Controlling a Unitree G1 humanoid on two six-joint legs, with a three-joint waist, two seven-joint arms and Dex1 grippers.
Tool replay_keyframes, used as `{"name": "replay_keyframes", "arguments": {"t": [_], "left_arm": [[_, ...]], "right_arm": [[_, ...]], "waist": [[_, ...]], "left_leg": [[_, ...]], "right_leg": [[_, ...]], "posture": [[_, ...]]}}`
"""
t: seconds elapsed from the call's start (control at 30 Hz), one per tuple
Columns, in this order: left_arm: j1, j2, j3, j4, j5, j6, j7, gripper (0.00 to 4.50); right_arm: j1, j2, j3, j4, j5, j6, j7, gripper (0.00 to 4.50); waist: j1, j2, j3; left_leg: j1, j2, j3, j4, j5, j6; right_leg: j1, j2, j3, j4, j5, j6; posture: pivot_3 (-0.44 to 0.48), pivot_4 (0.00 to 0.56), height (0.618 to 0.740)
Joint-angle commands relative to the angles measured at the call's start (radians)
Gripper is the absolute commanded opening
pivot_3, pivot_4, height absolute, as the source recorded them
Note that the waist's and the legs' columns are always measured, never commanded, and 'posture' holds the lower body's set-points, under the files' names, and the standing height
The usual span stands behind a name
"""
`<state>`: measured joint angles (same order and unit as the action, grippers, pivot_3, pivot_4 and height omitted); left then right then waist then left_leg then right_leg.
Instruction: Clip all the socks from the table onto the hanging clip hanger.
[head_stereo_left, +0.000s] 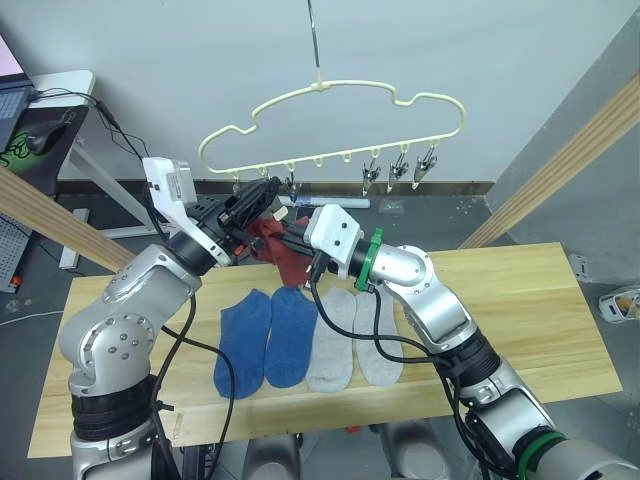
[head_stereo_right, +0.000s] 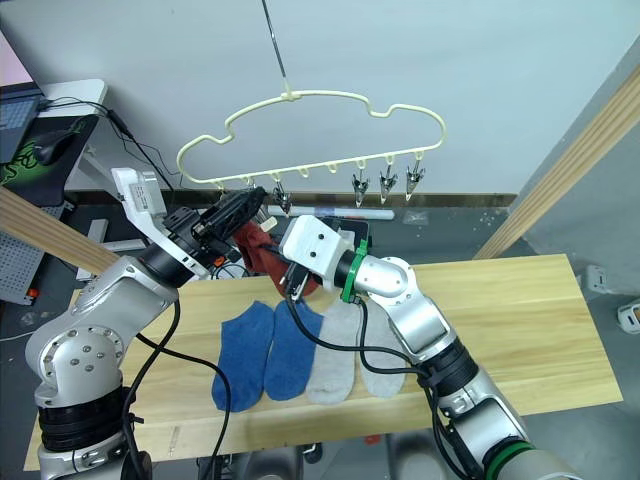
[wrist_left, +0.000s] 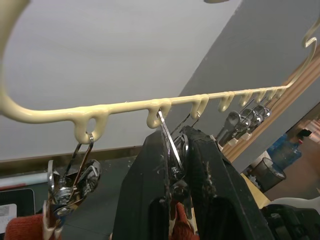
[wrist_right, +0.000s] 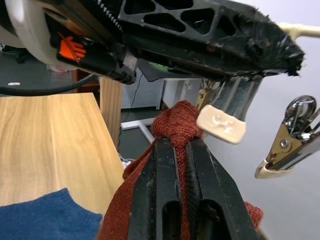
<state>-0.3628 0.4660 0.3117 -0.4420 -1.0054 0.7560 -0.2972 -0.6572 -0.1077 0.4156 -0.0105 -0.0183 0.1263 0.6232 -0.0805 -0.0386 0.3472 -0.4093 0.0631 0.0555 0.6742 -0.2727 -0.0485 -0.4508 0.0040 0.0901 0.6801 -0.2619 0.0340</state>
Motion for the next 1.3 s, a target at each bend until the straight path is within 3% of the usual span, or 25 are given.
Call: {"name": "replay_keyframes", "arguments": {"t": [0.03, 0.97, 1.3], "left_arm": [[0.012, 0.011, -0.001, -0.051, -0.006, -0.020, -0.019, 0.25], [0.049, 0.048, -0.010, -0.040, 0.021, -0.050, -0.037, 0.25], [0.045, 0.051, -0.018, -0.034, 0.024, -0.055, -0.036, 0.25]], "right_arm": [[-0.023, 0.015, -0.011, -0.007, -0.013, -0.053, -0.017, 0.00], [-0.051, 0.073, -0.083, 0.048, -0.010, -0.041, -0.093, 0.00], [-0.059, 0.102, -0.088, 0.043, 0.001, -0.027, -0.090, 0.00]], "waist": [[0.000, 0.000, 0.000], [0.002, -0.003, -0.002], [0.006, -0.003, -0.002]], "left_leg": [[0.000, 0.000, 0.000, 0.001, 0.000, 0.000], [-0.006, 0.000, -0.007, 0.005, 0.000, 0.000], [-0.008, 0.000, -0.013, 0.005, 0.000, 0.000]], "right_leg": [[0.000, 0.000, 0.000, 0.000, 0.000, 0.000], [-0.001, -0.001, -0.007, 0.001, 0.001, -0.001], [-0.001, -0.005, -0.021, 0.001, 0.001, -0.002]], "posture": [[-0.046, 0.303, 0.738], [-0.039, 0.297, 0.738], [-0.036, 0.296, 0.738]]}}
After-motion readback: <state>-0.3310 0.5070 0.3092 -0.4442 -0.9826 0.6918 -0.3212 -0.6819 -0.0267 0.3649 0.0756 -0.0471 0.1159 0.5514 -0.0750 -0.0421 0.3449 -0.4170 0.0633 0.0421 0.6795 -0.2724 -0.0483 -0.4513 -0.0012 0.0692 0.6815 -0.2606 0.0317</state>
